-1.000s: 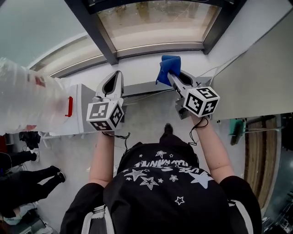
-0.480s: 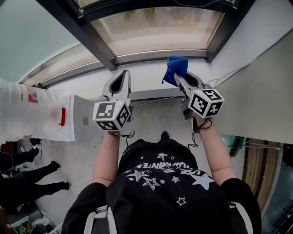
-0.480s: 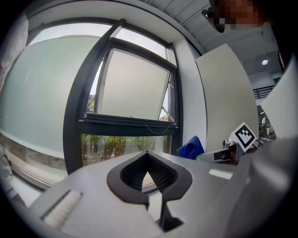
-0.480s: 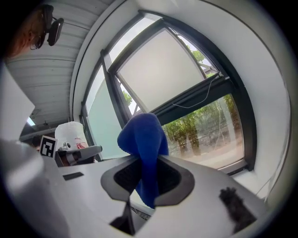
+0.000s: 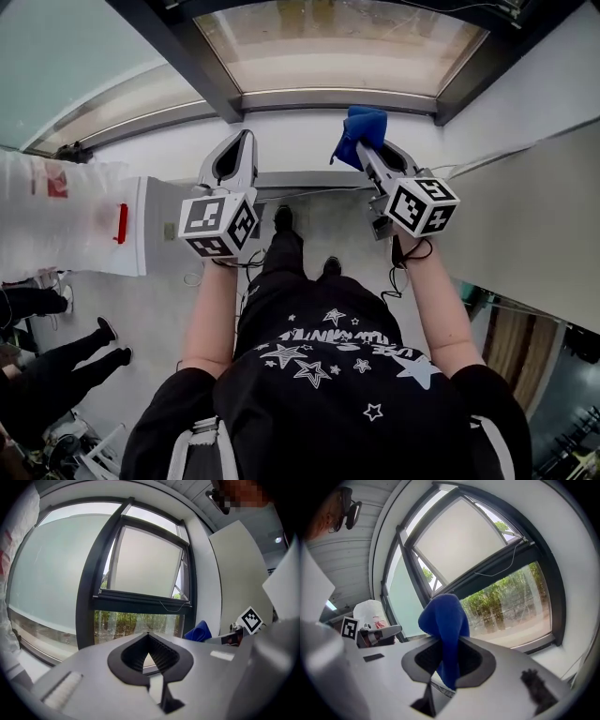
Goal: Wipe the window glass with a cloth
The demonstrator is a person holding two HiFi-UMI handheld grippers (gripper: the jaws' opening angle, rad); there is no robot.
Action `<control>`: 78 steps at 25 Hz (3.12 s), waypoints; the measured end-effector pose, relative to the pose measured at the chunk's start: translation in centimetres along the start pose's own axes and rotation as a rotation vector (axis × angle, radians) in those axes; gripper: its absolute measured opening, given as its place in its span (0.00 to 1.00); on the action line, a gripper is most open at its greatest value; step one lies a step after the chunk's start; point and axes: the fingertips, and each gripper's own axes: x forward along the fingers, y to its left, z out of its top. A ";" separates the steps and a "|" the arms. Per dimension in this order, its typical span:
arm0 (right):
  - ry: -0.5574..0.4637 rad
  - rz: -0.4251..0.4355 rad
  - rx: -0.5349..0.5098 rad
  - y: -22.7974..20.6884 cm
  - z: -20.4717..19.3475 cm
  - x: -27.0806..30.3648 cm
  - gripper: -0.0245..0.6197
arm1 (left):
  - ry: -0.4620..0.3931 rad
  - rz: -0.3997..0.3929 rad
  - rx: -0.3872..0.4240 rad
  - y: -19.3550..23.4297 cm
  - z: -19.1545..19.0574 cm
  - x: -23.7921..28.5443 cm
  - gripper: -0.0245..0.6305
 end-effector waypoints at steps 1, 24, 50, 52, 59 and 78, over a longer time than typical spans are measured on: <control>0.005 -0.006 -0.003 0.1 -0.2 0.4 0.15 | 0.002 -0.002 -0.004 0.7 -0.2 0.3 0.05; 0.097 0.028 -0.115 2.2 4.3 25.3 0.15 | -0.040 0.028 -0.014 20.9 3.9 13.7 0.05; 0.177 0.038 -0.338 5.7 0.4 51.8 0.15 | -0.013 0.137 -0.071 36.4 2.5 15.9 0.05; 0.174 0.028 -0.345 5.2 0.4 52.7 0.15 | -0.002 0.132 -0.081 36.3 2.2 16.2 0.05; 0.157 -0.023 -0.339 2.5 1.1 53.2 0.15 | 0.045 0.095 -0.051 34.3 1.8 17.7 0.05; 0.111 -0.146 -0.259 -16.7 7.6 37.7 0.15 | 0.121 -0.004 0.035 17.6 1.3 29.8 0.05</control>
